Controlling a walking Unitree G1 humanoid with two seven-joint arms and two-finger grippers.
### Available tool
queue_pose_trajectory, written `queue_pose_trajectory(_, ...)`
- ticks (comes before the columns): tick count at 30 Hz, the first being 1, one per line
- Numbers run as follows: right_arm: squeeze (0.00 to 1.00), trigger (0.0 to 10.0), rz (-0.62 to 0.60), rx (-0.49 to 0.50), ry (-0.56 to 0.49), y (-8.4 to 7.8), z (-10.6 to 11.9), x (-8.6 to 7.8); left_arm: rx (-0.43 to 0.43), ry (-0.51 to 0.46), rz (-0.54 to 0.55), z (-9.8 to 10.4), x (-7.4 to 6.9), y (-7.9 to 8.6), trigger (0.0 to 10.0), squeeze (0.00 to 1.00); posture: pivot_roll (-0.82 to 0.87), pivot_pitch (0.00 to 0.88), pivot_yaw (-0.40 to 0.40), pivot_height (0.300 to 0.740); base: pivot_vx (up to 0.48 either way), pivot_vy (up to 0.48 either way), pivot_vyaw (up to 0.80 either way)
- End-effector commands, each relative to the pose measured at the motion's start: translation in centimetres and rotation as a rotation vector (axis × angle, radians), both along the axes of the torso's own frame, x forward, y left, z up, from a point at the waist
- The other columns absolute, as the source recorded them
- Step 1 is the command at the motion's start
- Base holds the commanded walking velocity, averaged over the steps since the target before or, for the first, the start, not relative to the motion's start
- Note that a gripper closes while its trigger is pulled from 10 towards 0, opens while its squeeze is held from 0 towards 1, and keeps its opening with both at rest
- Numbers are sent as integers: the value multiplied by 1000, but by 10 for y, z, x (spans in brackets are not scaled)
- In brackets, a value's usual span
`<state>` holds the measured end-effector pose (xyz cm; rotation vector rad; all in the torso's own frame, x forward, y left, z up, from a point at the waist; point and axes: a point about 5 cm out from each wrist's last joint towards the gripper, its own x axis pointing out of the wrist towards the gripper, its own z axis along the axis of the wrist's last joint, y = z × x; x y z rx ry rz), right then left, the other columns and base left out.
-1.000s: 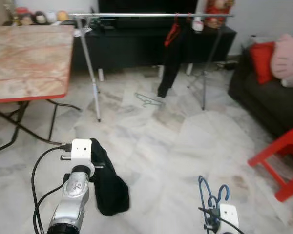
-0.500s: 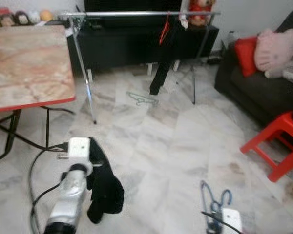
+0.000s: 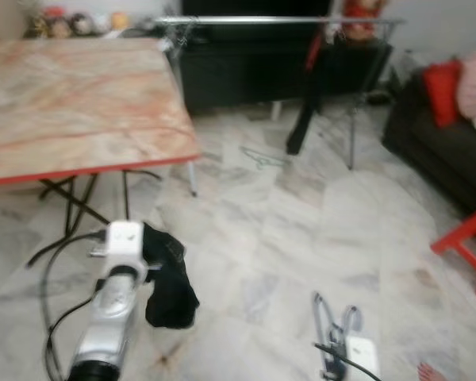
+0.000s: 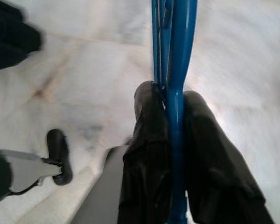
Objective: Hang hanger
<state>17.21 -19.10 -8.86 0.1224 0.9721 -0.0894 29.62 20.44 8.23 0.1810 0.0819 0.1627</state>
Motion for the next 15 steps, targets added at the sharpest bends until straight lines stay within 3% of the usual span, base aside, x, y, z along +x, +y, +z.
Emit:
queue_pose_trajectory(1,0,10000,3,-16,-14,-4,2,3,-6,-33,-27,7,2,-11,10000,0,31,70,-88,740,0,0,800)
queue_pose_trajectory(10,0,10000,26,4,-17,20,1,7,-32,-54,-60,9,1,-16,10000,0,33,73,-91,740,0,0,800)
queue_pose_trajectory(15,0,10000,26,8,-17,22,2,9,-26,-57,-73,11,1,-18,10000,0,32,73,-91,740,0,0,675)
